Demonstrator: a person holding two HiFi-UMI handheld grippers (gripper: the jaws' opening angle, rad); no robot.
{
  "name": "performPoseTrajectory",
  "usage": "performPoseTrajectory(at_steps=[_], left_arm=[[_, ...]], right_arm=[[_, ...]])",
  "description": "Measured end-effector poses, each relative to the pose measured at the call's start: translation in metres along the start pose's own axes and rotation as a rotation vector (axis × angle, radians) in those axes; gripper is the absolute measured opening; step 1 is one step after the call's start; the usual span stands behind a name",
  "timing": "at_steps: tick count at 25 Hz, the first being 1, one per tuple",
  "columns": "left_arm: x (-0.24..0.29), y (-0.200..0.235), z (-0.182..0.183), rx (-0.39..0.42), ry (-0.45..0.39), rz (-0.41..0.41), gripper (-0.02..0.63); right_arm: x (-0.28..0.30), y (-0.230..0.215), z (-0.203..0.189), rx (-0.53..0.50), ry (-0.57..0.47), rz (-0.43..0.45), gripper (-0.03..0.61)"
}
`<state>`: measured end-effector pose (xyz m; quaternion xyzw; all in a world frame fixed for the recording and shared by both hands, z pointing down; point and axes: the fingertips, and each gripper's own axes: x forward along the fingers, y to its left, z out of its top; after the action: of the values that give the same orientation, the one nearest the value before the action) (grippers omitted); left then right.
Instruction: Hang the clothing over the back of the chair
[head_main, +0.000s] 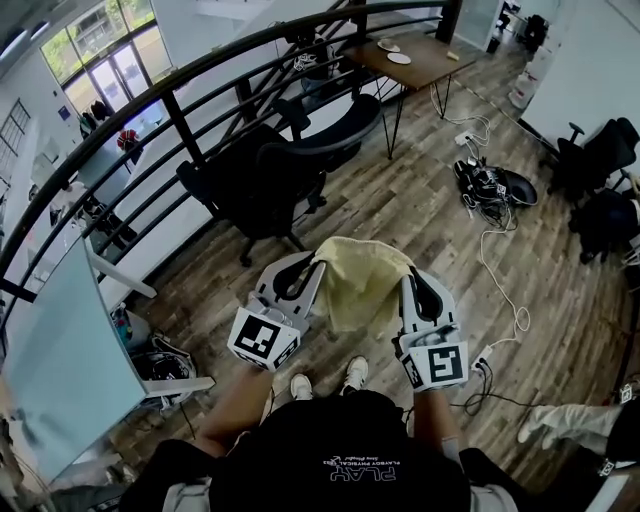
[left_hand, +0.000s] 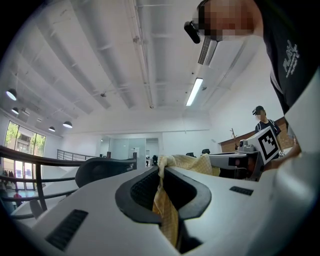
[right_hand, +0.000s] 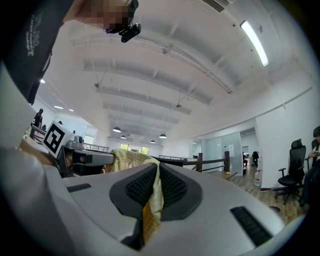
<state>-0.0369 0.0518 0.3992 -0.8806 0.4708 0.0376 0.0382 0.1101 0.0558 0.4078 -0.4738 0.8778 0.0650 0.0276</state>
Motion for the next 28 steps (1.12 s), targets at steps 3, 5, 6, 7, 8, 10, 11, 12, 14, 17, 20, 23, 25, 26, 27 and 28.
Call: performPoseTrajectory(at_steps=[3,5,6,7,8,10,11,12,14,17,20,23,25,26,27,28], left_arm=[[0.015,0.0,-0.006,0.005,0.011,0.028,0.037],[0.024,-0.001,-0.009,0.007,0.02,0.043,0.037],[0.029,-0.002,-0.012,0.009,0.025,0.049,0.037],[0.033,-0.003,-0.013,0.011,0.03,0.056,0.037],[0.038,-0.004,-0.015,0.013,0.033,0.064,0.037],[0.048,-0.004,-0.015,0.016,0.038,0.083,0.037],[0.053,-0.005,-0.016,0.018,0.04,0.092,0.037],[0.057,-0.005,-0.018,0.02,0.042,0.1,0.037],[0.065,-0.005,-0.022,0.022,0.047,0.112,0.037],[0.073,-0.005,-0.031,0.03,0.061,0.134,0.037],[0.079,-0.005,-0.035,0.036,0.077,0.157,0.037],[0.082,-0.003,-0.037,0.032,0.079,0.173,0.037],[0.083,0.001,-0.037,0.033,0.076,0.181,0.037],[0.084,0.003,-0.036,0.035,0.073,0.184,0.037],[0.085,0.006,-0.035,0.038,0.071,0.185,0.037],[0.086,0.008,-0.034,0.043,0.07,0.185,0.037]], right_arm=[[0.009,-0.015,-0.004,0.011,0.001,0.025,0.025],[0.012,-0.024,-0.008,0.021,-0.001,0.04,0.025],[0.014,-0.029,-0.01,0.024,-0.003,0.048,0.025],[0.016,-0.033,-0.012,0.027,-0.005,0.057,0.025],[0.019,-0.038,-0.013,0.031,-0.006,0.066,0.025],[0.023,-0.047,-0.016,0.04,-0.007,0.083,0.025],[0.025,-0.052,-0.018,0.044,-0.007,0.09,0.025],[0.027,-0.056,-0.02,0.047,-0.008,0.096,0.025],[0.031,-0.065,-0.023,0.051,-0.009,0.104,0.025],[0.036,-0.078,-0.028,0.06,-0.008,0.121,0.025],[0.042,-0.087,-0.031,0.065,-0.005,0.141,0.025],[0.048,-0.093,-0.032,0.063,-0.007,0.153,0.025],[0.055,-0.096,-0.033,0.066,-0.013,0.155,0.025],[0.059,-0.096,-0.034,0.069,-0.015,0.155,0.026],[0.064,-0.097,-0.035,0.071,-0.016,0.155,0.026],[0.068,-0.097,-0.036,0.07,-0.017,0.153,0.026]])
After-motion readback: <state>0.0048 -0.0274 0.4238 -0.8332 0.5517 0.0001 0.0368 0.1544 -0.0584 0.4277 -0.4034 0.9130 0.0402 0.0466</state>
